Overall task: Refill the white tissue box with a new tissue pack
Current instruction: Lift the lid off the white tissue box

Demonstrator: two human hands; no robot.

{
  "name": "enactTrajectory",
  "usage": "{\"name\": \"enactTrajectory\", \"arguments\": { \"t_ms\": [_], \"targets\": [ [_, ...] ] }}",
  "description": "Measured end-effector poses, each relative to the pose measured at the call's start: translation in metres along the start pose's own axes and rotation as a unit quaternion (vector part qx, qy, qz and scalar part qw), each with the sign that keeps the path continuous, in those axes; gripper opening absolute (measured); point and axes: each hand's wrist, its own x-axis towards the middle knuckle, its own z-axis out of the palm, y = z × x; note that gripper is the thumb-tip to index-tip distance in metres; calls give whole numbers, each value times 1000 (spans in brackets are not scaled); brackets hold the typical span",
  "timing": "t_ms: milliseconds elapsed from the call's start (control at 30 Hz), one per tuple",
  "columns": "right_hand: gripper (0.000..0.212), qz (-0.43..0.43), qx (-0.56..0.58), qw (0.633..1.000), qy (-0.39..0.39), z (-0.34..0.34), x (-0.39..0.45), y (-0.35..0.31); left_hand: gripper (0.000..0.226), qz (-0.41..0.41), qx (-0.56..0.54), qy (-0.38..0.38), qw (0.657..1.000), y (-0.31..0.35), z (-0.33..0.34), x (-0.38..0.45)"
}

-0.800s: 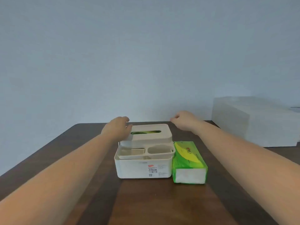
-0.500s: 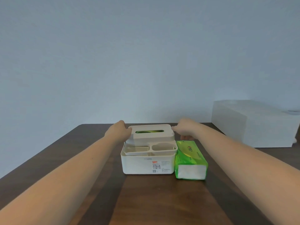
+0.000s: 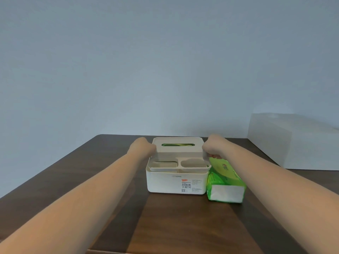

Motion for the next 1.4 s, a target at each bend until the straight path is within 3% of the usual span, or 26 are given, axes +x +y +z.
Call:
{"name": "enactTrajectory", "arguments": {
  "t_ms": [167,267,433,567,900,1000,1200,1333,1400],
  "targets": [
    [30,-26,88,994,67,-1,3,-11,5,12,-26,54,998,-1,-14,-2],
    [33,-25,70,994,82,-4,-6,-27,6,1,-41,84,996,-6,-30,-1],
    [60,-38,36,997,62,-1,-15,-69,8,-14,-45,116,992,-33,-62,3],
    [36,-77,21,995,52,14,-20,-105,5,-32,-37,135,990,-69,-84,4],
    [4,-142,-62,988,-11,75,-27,-180,8,-116,37,133,984,-155,-113,4],
    [4,-152,-104,983,-17,93,-21,-195,21,-136,53,131,981,-174,-112,7],
    [31,-147,-225,961,-71,131,-1,-206,25,-145,69,120,980,-198,-99,15],
    [14,-162,-253,950,-87,140,1,-203,18,-146,67,106,981,-205,-92,19],
    [28,-167,-246,950,-98,144,7,-201,18,-145,69,103,982,-206,-89,21]
  ]
}}
